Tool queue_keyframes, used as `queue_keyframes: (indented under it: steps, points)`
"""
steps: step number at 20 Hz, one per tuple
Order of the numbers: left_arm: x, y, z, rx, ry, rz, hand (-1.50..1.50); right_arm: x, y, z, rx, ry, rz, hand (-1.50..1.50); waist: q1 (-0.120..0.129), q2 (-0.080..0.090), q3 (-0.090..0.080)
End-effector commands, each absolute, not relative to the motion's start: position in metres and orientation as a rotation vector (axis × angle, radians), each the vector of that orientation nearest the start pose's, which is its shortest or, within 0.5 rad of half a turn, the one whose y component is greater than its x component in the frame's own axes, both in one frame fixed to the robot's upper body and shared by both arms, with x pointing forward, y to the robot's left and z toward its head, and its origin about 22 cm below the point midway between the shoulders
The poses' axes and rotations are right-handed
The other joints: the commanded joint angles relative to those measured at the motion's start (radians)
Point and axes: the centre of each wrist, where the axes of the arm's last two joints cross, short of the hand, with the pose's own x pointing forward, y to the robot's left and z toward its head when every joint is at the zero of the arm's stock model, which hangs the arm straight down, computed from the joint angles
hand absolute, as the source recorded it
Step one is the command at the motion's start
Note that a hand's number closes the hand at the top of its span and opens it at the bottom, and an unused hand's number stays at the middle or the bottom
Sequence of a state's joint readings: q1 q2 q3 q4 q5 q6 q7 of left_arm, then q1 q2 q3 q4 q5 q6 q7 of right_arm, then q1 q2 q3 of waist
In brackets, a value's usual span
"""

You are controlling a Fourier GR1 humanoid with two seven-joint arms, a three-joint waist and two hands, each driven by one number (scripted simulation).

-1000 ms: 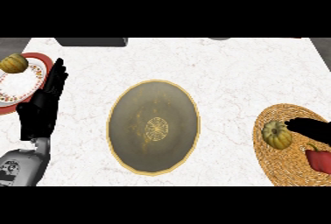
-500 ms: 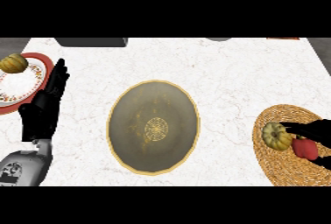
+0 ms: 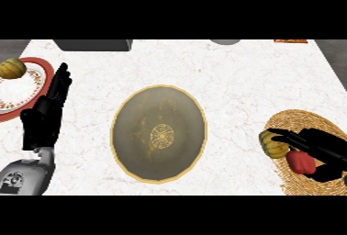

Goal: Pick the bell pepper from the placemat and place it in the bowl

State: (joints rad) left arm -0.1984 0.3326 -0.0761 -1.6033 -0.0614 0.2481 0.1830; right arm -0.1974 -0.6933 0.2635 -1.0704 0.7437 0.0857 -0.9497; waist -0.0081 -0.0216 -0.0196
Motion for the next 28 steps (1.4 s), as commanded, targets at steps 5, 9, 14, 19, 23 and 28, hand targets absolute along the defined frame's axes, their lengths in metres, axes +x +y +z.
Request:
queue_keyframes:
  steps: [5,9,14,19,23,28]
  points:
    - [0.283,0.264,0.072,0.408,-1.615,-0.174,0.00,0.244,-0.251,-0.057,-0.006,-1.640,1.563,1.50,-0.005,-0.006,0.002]
    - [0.283,0.269,0.070,0.422,-1.605,-0.154,0.00,0.228,-0.202,-0.056,0.037,-1.704,1.420,1.50,-0.037,-0.015,0.004]
    - [0.282,0.274,0.073,0.443,-1.603,-0.145,0.00,0.206,-0.140,-0.039,0.035,-1.840,1.131,1.50,-0.066,-0.028,0.009]
    - [0.276,0.281,0.064,0.465,-1.564,-0.122,0.00,0.184,-0.109,-0.017,-0.127,-1.845,0.959,1.50,-0.081,-0.032,0.006]
    - [0.277,0.279,0.065,0.454,-1.570,-0.115,0.00,0.164,-0.091,0.002,-0.241,-1.832,0.848,1.50,-0.082,-0.023,0.009]
    - [0.277,0.282,0.070,0.463,-1.594,-0.128,0.00,0.137,-0.068,0.028,-0.328,-1.791,0.667,1.50,-0.058,-0.010,0.012]
